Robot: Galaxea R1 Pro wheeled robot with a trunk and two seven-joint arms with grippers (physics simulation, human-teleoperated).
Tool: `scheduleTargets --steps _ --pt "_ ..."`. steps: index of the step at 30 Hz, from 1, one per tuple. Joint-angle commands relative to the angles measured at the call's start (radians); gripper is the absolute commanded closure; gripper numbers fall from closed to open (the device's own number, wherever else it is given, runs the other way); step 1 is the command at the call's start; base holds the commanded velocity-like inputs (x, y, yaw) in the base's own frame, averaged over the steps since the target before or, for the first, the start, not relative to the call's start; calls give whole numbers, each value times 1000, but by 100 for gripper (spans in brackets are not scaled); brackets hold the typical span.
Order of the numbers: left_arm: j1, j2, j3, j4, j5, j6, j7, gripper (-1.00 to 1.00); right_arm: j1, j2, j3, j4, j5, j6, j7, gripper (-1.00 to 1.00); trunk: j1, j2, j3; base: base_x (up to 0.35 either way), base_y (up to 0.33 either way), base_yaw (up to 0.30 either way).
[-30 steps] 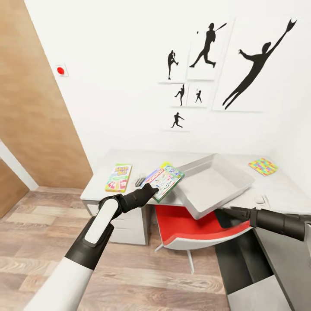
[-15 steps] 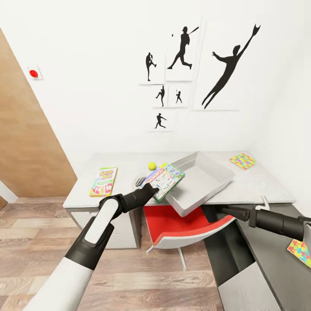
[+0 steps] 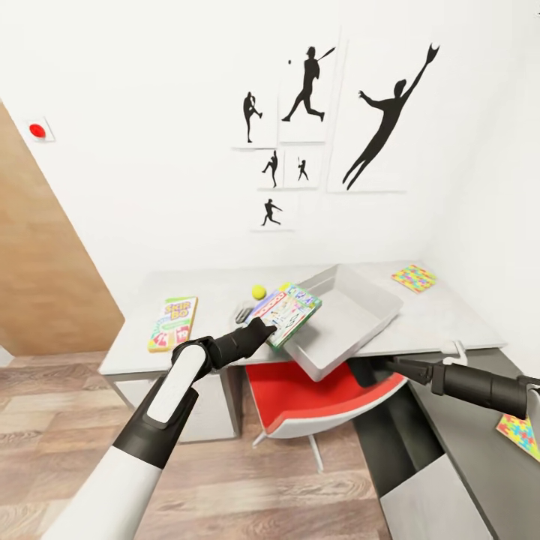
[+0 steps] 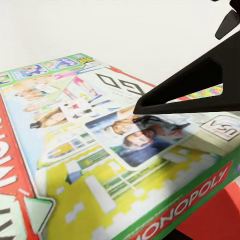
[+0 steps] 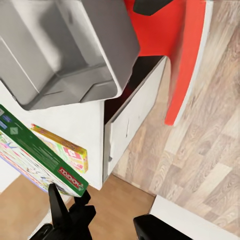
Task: Put all the toys in the child's room - the three board games (two on the bed and one on the table), the two jigsaw puzzles on the table, and the tennis ball on the table - inside the toy box on the table in the child's room.
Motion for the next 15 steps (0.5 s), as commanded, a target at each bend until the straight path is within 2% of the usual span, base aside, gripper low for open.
scheduleTargets --steps 1,8,15 --pt "-1 0 0 -1 10 1 10 100 -1 0 0 0 -3 7 0 -100 1 -2 -2 157 221 -152" --pt "-1 -1 -1 -2 10 1 10 100 -2 -5 -8 0 -3 7 0 -100 1 -2 -1 32 44 -59" --pt "-1 -2 -3 -11 10 1 10 100 -1 1 -55 0 -3 7 -1 -100 1 -2 0 3 4 -11"
